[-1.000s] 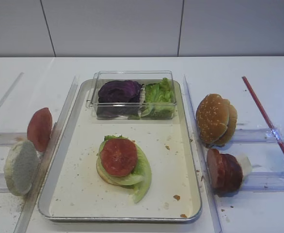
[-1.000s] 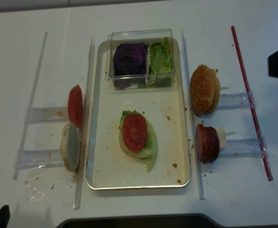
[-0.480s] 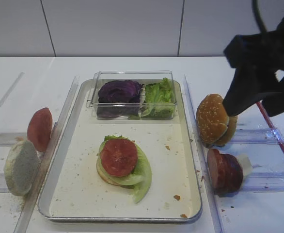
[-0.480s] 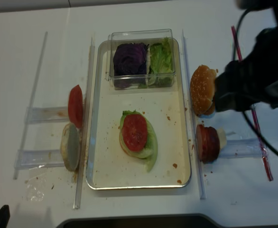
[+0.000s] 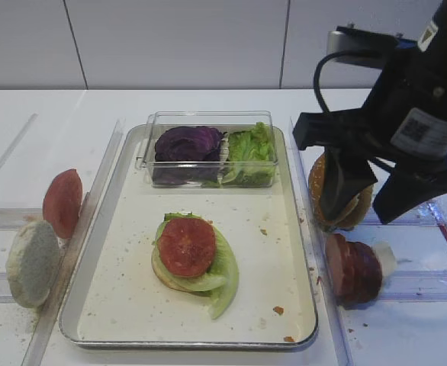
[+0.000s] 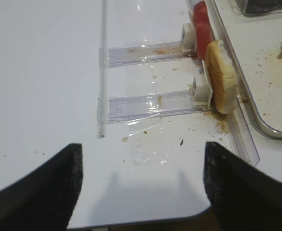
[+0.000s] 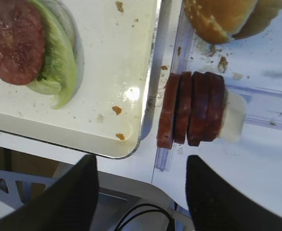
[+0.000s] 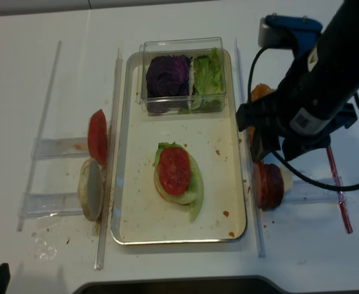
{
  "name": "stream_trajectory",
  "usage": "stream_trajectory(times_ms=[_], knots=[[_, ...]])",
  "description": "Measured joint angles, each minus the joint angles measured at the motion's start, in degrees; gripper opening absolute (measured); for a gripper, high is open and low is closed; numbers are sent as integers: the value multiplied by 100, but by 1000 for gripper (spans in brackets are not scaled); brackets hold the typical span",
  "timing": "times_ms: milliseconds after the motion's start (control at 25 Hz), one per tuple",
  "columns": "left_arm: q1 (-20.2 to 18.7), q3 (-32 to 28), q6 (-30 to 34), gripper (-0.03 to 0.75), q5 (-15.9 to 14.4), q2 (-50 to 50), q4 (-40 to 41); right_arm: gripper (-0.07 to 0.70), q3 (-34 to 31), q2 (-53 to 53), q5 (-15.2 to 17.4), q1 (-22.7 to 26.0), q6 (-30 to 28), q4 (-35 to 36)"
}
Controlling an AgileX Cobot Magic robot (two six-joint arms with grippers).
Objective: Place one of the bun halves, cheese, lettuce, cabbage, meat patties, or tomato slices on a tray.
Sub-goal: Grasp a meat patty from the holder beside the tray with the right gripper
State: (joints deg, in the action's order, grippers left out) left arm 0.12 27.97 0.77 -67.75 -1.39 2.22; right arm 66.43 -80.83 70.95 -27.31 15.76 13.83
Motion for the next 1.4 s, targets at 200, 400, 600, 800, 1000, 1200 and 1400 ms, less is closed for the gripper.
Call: stream_trajectory(times_ms=[200,400,600,800,1000,1200,1400], knots=[[0,0,0,481,0,0,0,379,0,-468,-26,0,-258,265],[0,0,-9,481,0,0,7,324,0,-790,-66,-13,-279,286],[0,0,-9,481,0,0,7,319,0,-969,-78,-13,-202,-49],[0,0,-13,481,0,0,7,319,12,-1071,-82,-13,-166,-155],[0,0,-13,481,0,0,7,319,15,-1258,-105,-13,-166,-168],[0,0,-13,481,0,0,7,317,15,-1299,-118,-13,-184,-180],[0,0,-13,481,0,0,7,257,15,-1299,-118,-13,-184,-191]])
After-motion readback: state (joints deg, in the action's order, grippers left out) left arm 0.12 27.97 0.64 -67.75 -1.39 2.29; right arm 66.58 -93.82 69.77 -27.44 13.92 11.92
